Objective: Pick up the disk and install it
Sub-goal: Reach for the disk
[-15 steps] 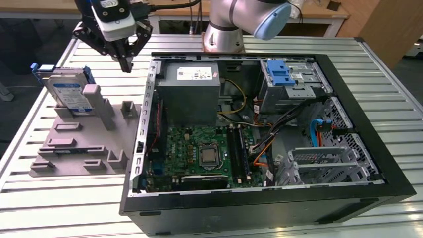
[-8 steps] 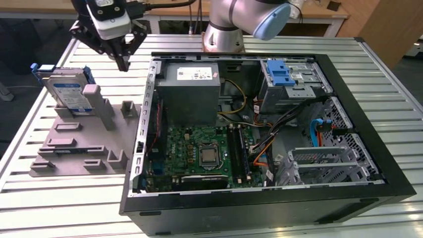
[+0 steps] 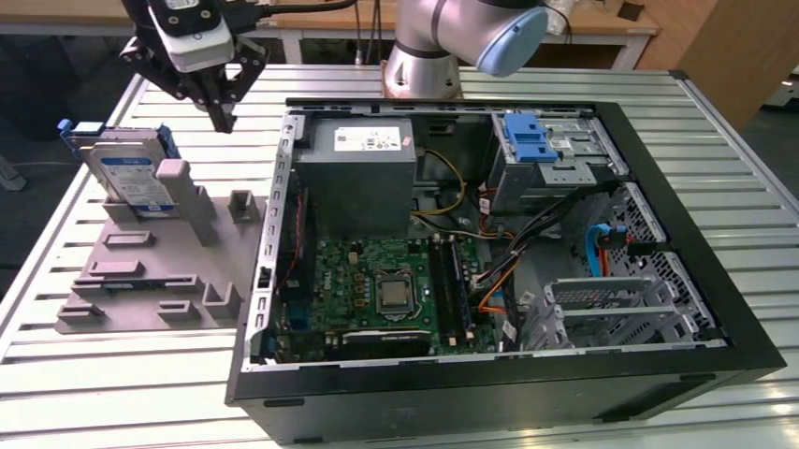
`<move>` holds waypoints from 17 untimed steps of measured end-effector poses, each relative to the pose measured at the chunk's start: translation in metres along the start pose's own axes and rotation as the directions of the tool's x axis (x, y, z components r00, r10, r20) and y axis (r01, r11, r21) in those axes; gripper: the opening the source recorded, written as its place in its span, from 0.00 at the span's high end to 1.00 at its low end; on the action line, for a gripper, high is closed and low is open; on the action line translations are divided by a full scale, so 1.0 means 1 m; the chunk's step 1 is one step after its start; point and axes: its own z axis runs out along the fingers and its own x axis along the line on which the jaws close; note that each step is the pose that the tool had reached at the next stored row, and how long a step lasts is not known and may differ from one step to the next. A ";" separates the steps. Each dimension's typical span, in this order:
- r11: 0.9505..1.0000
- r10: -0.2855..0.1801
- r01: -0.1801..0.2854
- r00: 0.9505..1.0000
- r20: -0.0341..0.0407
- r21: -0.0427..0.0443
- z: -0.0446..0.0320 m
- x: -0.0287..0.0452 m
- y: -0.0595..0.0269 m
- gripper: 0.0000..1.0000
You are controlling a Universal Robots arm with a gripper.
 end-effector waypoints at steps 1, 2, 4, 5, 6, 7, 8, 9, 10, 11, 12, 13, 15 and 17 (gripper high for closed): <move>1.000 0.000 0.000 1.000 0.000 0.000 0.0001 0.0008 0.0000 0.89; 1.000 0.000 0.000 1.000 0.000 0.000 0.0002 0.0011 0.0001 0.89; 1.000 0.000 0.000 1.000 0.000 0.000 0.0002 0.0018 0.0000 0.89; 1.000 0.000 0.000 1.000 0.000 0.000 0.0002 0.0020 0.0000 0.89; 1.000 0.000 0.000 1.000 0.000 0.000 0.0001 0.0020 0.0000 0.89; 1.000 0.000 0.000 1.000 0.000 0.000 0.0002 0.0020 0.0000 0.89; 1.000 0.000 0.000 1.000 0.000 0.000 0.0002 0.0023 0.0000 0.89; 1.000 0.000 0.000 1.000 0.000 0.000 0.0002 0.0025 0.0000 0.89; 1.000 0.000 0.000 1.000 0.000 0.000 0.0003 0.0026 0.0000 0.89; 1.000 0.000 0.000 1.000 0.000 0.000 0.0003 0.0028 0.0000 0.89; 1.000 0.000 0.000 1.000 0.000 0.000 0.0003 0.0031 0.0000 0.89; 1.000 0.000 0.000 1.000 0.000 0.000 0.0003 0.0034 -0.0001 0.89; 1.000 0.000 0.000 1.000 0.000 0.000 0.0003 0.0039 -0.0001 0.89; 1.000 0.000 0.000 1.000 0.000 0.000 0.0004 0.0042 -0.0001 0.89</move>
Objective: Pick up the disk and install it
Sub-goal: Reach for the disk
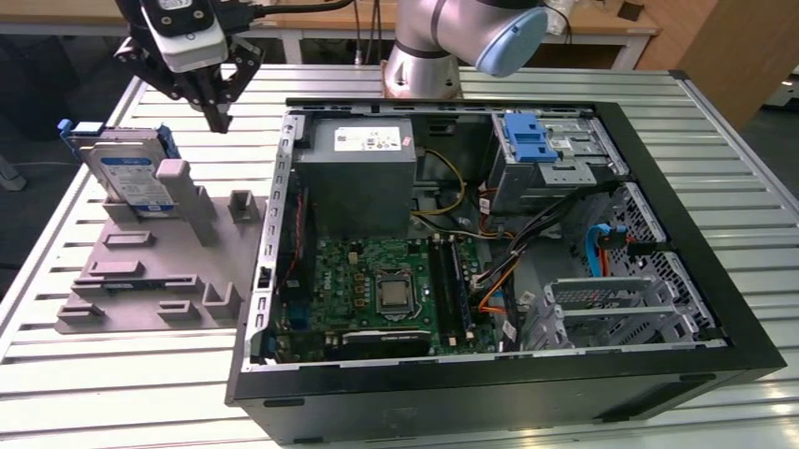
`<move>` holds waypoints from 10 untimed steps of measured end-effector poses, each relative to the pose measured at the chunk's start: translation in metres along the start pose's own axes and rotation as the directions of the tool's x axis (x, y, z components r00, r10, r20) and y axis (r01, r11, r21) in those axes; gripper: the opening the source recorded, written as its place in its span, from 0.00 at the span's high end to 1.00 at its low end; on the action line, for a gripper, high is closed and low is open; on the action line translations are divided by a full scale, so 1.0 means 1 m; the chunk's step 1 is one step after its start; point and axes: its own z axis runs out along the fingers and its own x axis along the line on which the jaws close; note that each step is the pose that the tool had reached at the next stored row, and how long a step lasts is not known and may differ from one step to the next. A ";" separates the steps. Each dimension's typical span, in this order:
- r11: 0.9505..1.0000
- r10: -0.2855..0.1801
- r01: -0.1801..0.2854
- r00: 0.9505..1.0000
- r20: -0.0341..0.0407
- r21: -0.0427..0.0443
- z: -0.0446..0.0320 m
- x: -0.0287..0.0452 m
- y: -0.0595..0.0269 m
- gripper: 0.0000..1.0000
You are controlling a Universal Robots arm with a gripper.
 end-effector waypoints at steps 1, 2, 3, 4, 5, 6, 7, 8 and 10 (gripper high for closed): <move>1.000 0.000 0.000 1.000 0.000 0.000 0.0000 0.0002 0.0000 0.89; 1.000 0.000 0.000 1.000 0.000 0.000 0.0000 0.0005 0.0000 0.89; 1.000 0.000 0.000 1.000 0.000 0.000 0.0001 0.0007 0.0000 0.89; 1.000 0.000 0.000 1.000 0.000 0.000 0.0001 0.0009 0.0000 0.89; 1.000 0.000 0.000 1.000 0.000 0.000 0.0001 0.0011 0.0000 0.89; 1.000 0.000 0.000 1.000 0.000 0.000 0.0001 0.0013 0.0000 0.89; 1.000 0.000 0.000 1.000 0.000 0.000 0.0001 0.0015 0.0000 0.89; 1.000 0.000 0.000 1.000 0.000 0.000 0.0001 0.0017 0.0000 0.89; 1.000 0.000 0.000 1.000 0.000 0.000 0.0008 0.0027 0.0002 0.89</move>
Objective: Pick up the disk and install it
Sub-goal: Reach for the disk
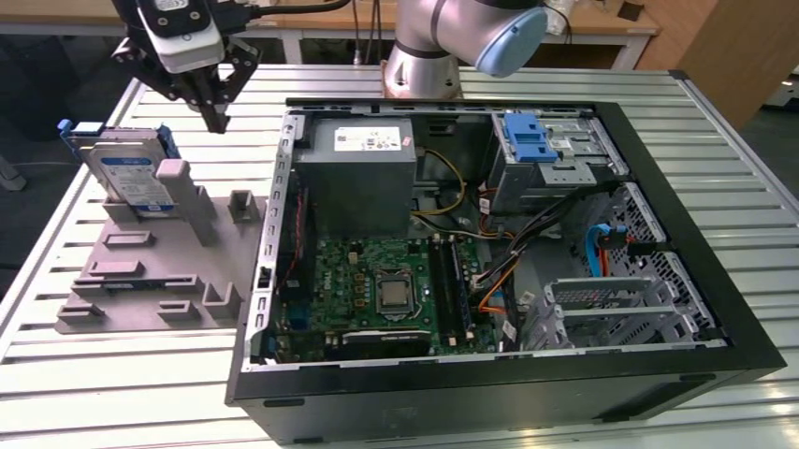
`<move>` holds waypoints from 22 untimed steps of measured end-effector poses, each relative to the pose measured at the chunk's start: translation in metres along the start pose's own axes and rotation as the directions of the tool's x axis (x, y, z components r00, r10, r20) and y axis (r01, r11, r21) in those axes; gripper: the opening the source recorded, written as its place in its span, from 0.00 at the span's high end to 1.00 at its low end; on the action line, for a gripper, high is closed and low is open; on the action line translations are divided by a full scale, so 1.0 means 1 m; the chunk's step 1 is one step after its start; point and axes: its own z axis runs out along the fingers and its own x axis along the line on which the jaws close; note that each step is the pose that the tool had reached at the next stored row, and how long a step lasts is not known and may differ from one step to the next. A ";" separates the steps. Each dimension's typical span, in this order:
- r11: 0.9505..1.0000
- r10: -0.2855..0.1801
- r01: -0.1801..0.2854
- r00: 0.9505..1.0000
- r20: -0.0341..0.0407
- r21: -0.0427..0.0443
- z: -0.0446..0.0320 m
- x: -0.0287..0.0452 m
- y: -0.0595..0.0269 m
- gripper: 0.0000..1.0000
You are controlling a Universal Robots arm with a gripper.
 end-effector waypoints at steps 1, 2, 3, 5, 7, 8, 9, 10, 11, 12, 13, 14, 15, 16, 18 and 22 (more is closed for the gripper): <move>1.000 0.000 0.000 1.000 0.000 0.000 0.0001 0.0001 0.0000 0.89; 1.000 0.000 0.000 1.000 0.000 0.000 0.0002 0.0003 0.0000 0.89; 1.000 0.000 0.000 1.000 0.000 0.000 0.0003 0.0006 0.0000 0.89; 1.000 0.000 0.000 1.000 0.000 0.000 0.0003 0.0010 0.0000 0.89; 1.000 0.000 0.000 1.000 0.000 0.000 0.0004 0.0014 0.0000 0.89; 1.000 0.000 0.000 1.000 0.000 0.000 0.0004 0.0016 0.0000 0.89; 1.000 0.000 0.000 1.000 0.000 0.000 0.0005 0.0017 0.0000 0.89; 1.000 0.000 0.000 1.000 0.000 0.000 0.0008 0.0023 -0.0001 0.89; 1.000 0.000 0.000 1.000 0.000 0.000 0.0013 0.0030 -0.0001 0.89; 1.000 0.000 0.000 1.000 0.000 0.000 0.0014 0.0031 -0.0001 0.89; 1.000 0.000 0.000 1.000 0.000 0.000 0.0015 0.0033 -0.0001 0.89; 1.000 0.000 0.000 1.000 0.000 0.000 0.0016 0.0035 -0.0001 0.89; 1.000 0.000 0.000 1.000 0.000 0.000 0.0016 0.0037 -0.0001 0.89; 1.000 0.000 0.000 1.000 0.000 0.000 0.0016 0.0039 -0.0001 0.89; 1.000 0.000 0.000 1.000 0.000 0.000 0.0017 0.0042 -0.0002 0.89; 1.000 0.000 0.000 1.000 0.000 0.000 0.0019 0.0050 -0.0002 0.89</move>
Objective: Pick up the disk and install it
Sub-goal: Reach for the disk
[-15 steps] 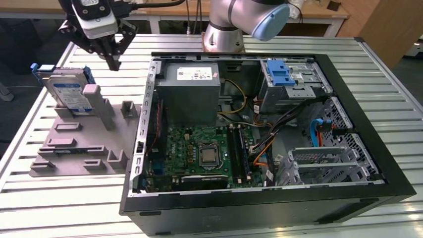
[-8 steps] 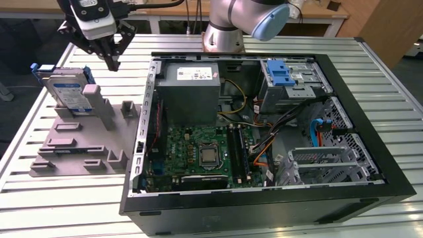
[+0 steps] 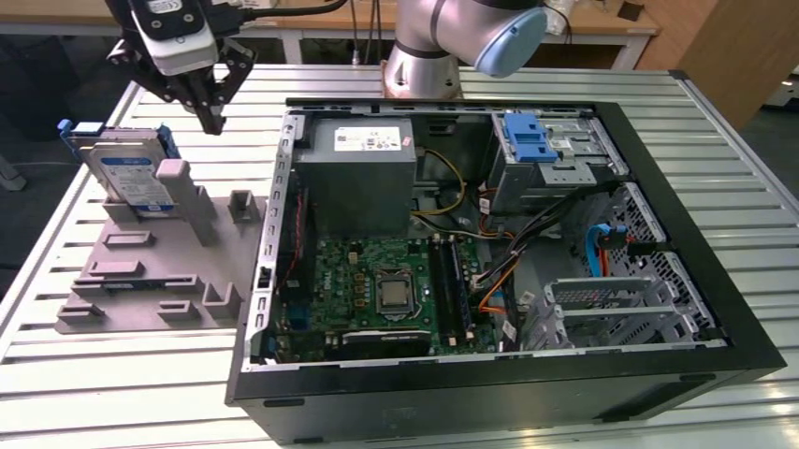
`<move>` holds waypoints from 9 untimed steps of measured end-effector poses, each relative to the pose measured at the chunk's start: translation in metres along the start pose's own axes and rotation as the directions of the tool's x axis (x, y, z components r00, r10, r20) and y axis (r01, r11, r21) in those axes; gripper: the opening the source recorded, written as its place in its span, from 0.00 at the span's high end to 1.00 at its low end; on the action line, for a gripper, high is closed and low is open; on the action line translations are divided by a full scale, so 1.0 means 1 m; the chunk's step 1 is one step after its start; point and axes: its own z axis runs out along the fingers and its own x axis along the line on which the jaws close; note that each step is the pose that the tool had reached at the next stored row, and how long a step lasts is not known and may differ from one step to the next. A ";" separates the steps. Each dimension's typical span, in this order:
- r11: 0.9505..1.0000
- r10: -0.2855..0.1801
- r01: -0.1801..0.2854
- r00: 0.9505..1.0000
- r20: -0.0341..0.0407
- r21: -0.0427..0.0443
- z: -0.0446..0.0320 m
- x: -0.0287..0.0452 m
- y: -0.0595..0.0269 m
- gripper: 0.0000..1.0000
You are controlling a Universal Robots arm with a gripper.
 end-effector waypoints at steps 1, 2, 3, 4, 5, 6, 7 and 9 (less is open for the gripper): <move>1.000 0.000 0.000 1.000 0.000 0.000 0.0001 0.0002 0.0000 0.89; 1.000 0.000 0.000 1.000 0.000 0.000 0.0001 0.0003 0.0000 0.89; 1.000 0.000 0.000 1.000 0.000 0.000 0.0001 0.0005 0.0000 0.89; 1.000 0.000 0.000 1.000 0.000 0.000 0.0002 0.0009 0.0000 0.89; 1.000 0.000 0.000 1.000 0.000 0.000 0.0002 0.0015 0.0000 0.89; 1.000 0.000 0.000 1.000 0.000 0.000 0.0002 0.0019 0.0000 0.89; 1.000 0.000 0.000 1.000 0.000 0.000 0.0002 0.0022 0.0000 0.89; 1.000 0.000 0.000 1.000 0.000 0.000 0.0003 0.0029 0.0003 0.89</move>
